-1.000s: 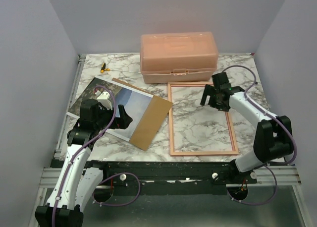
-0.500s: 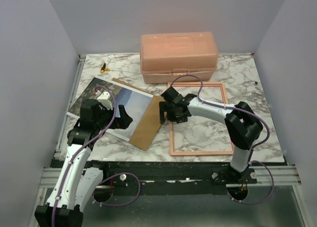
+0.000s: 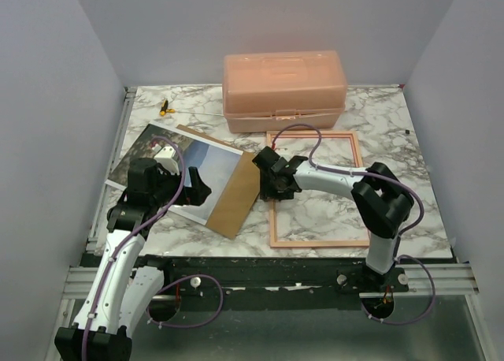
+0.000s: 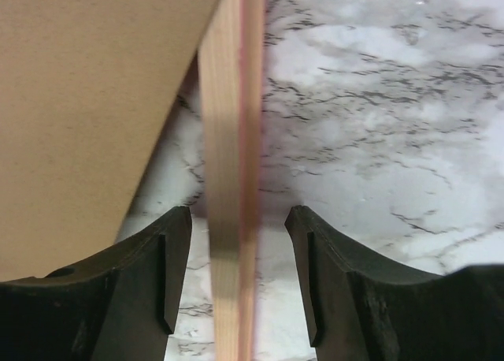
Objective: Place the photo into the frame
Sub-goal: Adjust the photo frame at the center of the board.
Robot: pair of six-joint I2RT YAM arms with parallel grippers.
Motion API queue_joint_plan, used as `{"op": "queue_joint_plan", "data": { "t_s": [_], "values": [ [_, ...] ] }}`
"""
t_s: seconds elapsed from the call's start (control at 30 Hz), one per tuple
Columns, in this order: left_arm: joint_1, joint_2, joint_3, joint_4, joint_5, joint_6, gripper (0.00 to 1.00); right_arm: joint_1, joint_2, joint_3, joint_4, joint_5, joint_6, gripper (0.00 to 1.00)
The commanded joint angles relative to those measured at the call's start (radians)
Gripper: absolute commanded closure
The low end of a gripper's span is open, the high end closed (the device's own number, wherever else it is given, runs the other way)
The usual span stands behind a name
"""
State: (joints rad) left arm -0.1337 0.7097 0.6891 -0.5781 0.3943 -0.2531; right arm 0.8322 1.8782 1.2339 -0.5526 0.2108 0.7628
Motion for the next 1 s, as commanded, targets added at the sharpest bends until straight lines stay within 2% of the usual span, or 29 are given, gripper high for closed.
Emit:
{"op": "queue_joint_plan", "data": {
  "t_s": [0.0,0.07,0.17,0.2,0.3,0.43,0.53,0.67,0.97],
  "values": [
    [-0.009,-0.012,0.000,0.000,-0.005,0.009,0.01,-0.001,-0.017,-0.083,-0.063,0.106,0.019,0.40],
    [-0.009,-0.012,0.000,-0.002,-0.004,0.010,0.02,-0.002,-0.036,-0.105,-0.067,0.125,0.028,0.42],
    [-0.011,-0.013,0.000,-0.003,-0.009,0.009,0.01,-0.002,-0.052,-0.137,-0.071,0.147,0.037,0.60],
    [-0.010,-0.014,0.000,-0.003,-0.009,0.009,0.01,-0.004,-0.055,-0.147,-0.073,0.151,0.039,0.61],
    [-0.012,-0.016,0.000,-0.003,-0.011,0.009,0.02,-0.014,-0.068,-0.174,-0.077,0.151,0.047,0.78],
    [-0.015,-0.019,0.000,-0.003,-0.014,0.009,0.02,-0.038,-0.108,-0.220,-0.067,0.143,0.059,0.89],
    [-0.017,-0.019,0.000,-0.005,-0.014,0.009,0.02,-0.052,-0.141,-0.239,-0.074,0.149,0.050,0.95],
    [-0.018,-0.017,0.000,-0.002,-0.012,0.009,0.01,-0.051,-0.166,-0.228,-0.053,0.101,-0.010,0.96],
    [-0.020,-0.019,0.001,-0.004,-0.016,0.009,0.02,-0.032,-0.047,-0.105,-0.057,0.057,-0.062,0.99]
  ]
}}
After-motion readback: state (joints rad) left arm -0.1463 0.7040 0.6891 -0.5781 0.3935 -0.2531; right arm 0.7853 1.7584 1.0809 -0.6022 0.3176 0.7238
